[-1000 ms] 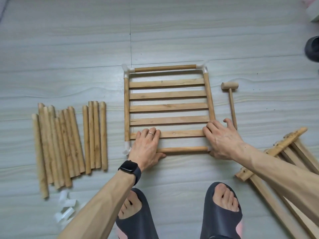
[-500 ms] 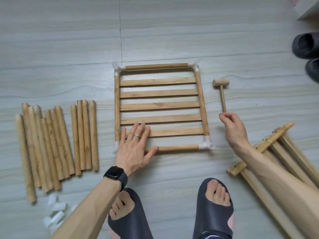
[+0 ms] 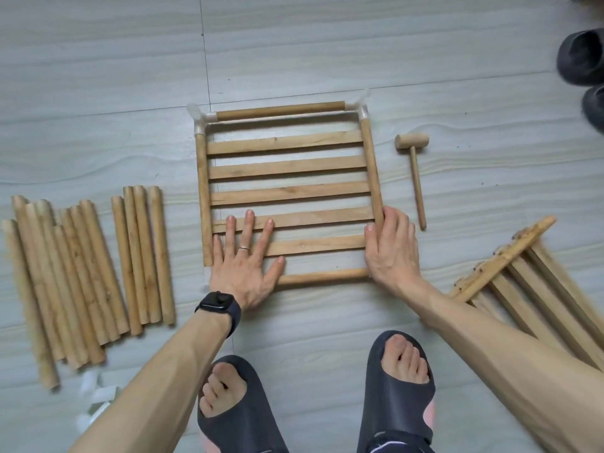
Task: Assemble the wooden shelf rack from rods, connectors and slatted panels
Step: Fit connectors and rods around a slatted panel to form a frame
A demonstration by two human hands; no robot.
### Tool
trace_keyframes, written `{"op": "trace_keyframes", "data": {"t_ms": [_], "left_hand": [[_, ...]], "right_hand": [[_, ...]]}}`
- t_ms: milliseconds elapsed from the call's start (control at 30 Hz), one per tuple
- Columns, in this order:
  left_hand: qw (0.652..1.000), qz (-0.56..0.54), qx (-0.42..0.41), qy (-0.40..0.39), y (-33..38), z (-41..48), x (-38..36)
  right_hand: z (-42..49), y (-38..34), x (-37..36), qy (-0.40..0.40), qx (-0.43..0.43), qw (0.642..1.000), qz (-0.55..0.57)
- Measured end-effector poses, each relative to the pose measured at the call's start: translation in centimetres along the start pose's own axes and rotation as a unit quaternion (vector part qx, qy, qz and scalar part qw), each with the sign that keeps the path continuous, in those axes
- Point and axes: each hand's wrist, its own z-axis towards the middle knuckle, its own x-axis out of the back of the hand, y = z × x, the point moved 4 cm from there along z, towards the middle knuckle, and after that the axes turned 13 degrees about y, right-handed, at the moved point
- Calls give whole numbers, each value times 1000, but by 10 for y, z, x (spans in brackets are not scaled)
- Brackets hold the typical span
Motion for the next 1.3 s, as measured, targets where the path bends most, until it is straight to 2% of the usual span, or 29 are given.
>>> {"op": "trace_keyframes", "data": {"t_ms": [200, 300, 467, 533, 633, 700, 767, 833, 900, 1000, 1033, 1200, 1300], "left_hand": [[999, 24, 8, -47, 5, 1, 6], [998, 22, 8, -63, 10, 1, 11], [998, -12, 4, -65, 23, -5, 25], [997, -78, 16, -22, 23, -8, 43], [968, -182, 104, 135, -6, -31, 79], [940, -184, 200, 208, -46, -62, 91], [910, -160, 315, 215, -95, -97, 89], [883, -121, 414, 186, -143, -127, 82], [852, -101, 486, 166, -183, -148, 74], [788, -143, 581, 147, -225, -167, 62], [778, -156, 592, 143, -233, -170, 58], [809, -115, 543, 192, -239, -166, 57], [865, -111, 441, 212, -221, -144, 58]], "right_hand": [[-2, -7, -6, -71, 24, 986, -146], [1, -12, -1, -74, 34, 979, -187], [-8, -79, -12, -80, 160, 975, -134], [-15, -115, -21, -107, 226, 961, -121], [-23, -152, -36, -167, 315, 924, -138], [-30, -164, -46, -206, 374, 891, -157], [-37, -174, -59, -238, 412, 862, -173], [-42, -186, -70, -260, 409, 856, -179], [-49, -195, -80, -292, 381, 857, -189], [-63, -194, -90, -345, 346, 847, -212], [-66, -193, -90, -348, 345, 845, -215], [-65, -197, -82, -357, 352, 836, -223], [-68, -199, -81, -350, 360, 833, -233]]}}
